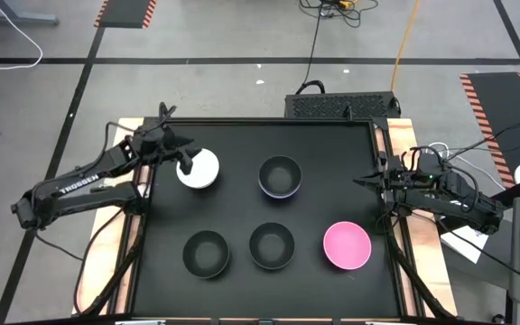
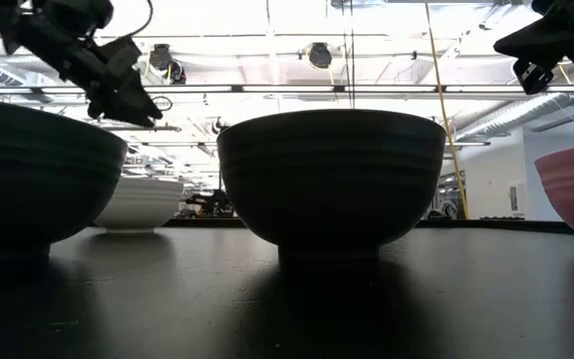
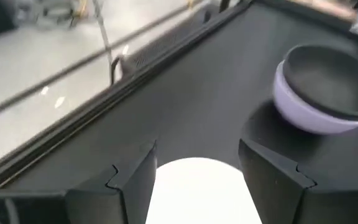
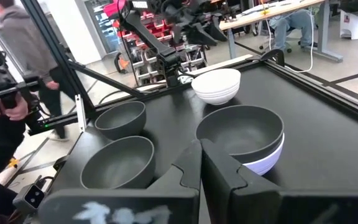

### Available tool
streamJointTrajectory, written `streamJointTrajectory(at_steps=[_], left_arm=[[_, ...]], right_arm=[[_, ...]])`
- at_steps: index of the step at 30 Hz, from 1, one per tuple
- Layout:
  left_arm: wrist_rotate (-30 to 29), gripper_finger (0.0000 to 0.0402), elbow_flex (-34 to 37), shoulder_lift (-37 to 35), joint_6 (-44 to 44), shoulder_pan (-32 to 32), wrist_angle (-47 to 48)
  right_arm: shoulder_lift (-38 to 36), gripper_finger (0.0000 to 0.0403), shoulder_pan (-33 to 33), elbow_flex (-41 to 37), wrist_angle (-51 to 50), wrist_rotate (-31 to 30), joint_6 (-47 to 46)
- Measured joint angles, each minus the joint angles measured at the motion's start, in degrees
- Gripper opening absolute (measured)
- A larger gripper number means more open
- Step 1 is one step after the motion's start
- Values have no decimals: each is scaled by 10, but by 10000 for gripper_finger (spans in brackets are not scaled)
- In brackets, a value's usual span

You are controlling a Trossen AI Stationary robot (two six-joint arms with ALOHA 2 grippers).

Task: Nest bowls inside each other
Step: Stack the white bowl on top of the black bowl

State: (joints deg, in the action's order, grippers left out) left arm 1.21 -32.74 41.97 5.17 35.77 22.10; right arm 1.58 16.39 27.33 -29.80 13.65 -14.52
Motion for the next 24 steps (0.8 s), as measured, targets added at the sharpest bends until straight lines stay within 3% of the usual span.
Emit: streamJointTrajectory(at_steps=[6,16,24], left_arm=[[2,230,-50,91,-5,18,85],[63,233,-98,175,-47,29,101],[28,289,-194,234,-78,67,231]], right_arm=[[0,0,0,0,0,0,1],[0,0,0,0,0,1,1],[0,0,0,0,0,1,2]])
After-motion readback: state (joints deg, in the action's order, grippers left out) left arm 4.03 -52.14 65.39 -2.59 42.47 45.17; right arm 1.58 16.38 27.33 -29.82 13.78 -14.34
